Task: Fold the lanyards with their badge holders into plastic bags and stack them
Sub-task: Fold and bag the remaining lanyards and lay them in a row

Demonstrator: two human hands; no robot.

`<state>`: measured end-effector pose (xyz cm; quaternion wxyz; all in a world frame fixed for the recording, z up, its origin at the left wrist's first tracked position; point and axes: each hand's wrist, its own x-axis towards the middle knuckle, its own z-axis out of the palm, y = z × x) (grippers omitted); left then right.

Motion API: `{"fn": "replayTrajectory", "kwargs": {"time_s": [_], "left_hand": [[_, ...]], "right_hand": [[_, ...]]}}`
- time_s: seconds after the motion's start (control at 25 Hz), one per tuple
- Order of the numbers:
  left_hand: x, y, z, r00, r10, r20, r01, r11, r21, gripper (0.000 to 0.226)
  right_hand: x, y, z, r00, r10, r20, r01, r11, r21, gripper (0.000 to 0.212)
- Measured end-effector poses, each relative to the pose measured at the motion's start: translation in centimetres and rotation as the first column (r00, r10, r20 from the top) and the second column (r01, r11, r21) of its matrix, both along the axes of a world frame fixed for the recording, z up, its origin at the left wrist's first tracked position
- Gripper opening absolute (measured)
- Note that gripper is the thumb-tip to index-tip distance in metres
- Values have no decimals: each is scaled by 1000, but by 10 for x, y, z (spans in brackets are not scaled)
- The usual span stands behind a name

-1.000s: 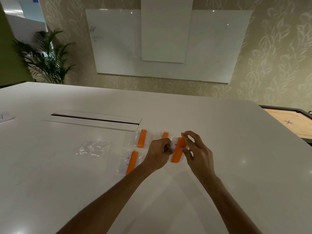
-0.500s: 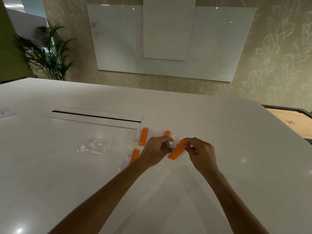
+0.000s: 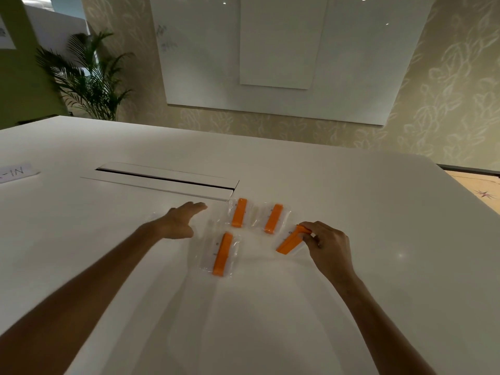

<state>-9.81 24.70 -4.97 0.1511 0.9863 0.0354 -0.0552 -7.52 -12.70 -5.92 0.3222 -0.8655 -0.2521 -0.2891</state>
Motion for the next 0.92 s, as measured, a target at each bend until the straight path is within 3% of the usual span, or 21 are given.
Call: {"fn": "replayTrajectory", "kwargs": {"time_s": [0.16, 0.44, 0.6, 0.72, 0.92], "left_hand": [[3, 32, -2, 973, 2, -232, 37, 985, 167, 109], [9, 52, 4, 936, 29, -350, 12, 993, 114, 127], [14, 61, 3, 928, -7, -373, 68, 986, 149, 117], [16, 67, 0, 926, 49, -376, 8, 989, 148, 119], [17, 73, -8, 966, 52, -255, -32, 996, 82, 110]], "right_hand": [[-1, 10, -2, 1000, 28, 11, -28, 1000, -2, 21], [5, 19, -1, 999, 35, -8, -35, 999, -23, 19], [7, 20, -1, 999, 40, -20, -41, 999, -33, 18], [8, 21, -2, 999, 40, -34, -41, 998, -37, 18], [11, 20, -4, 999, 36, -39, -37, 999, -21, 20]]}}
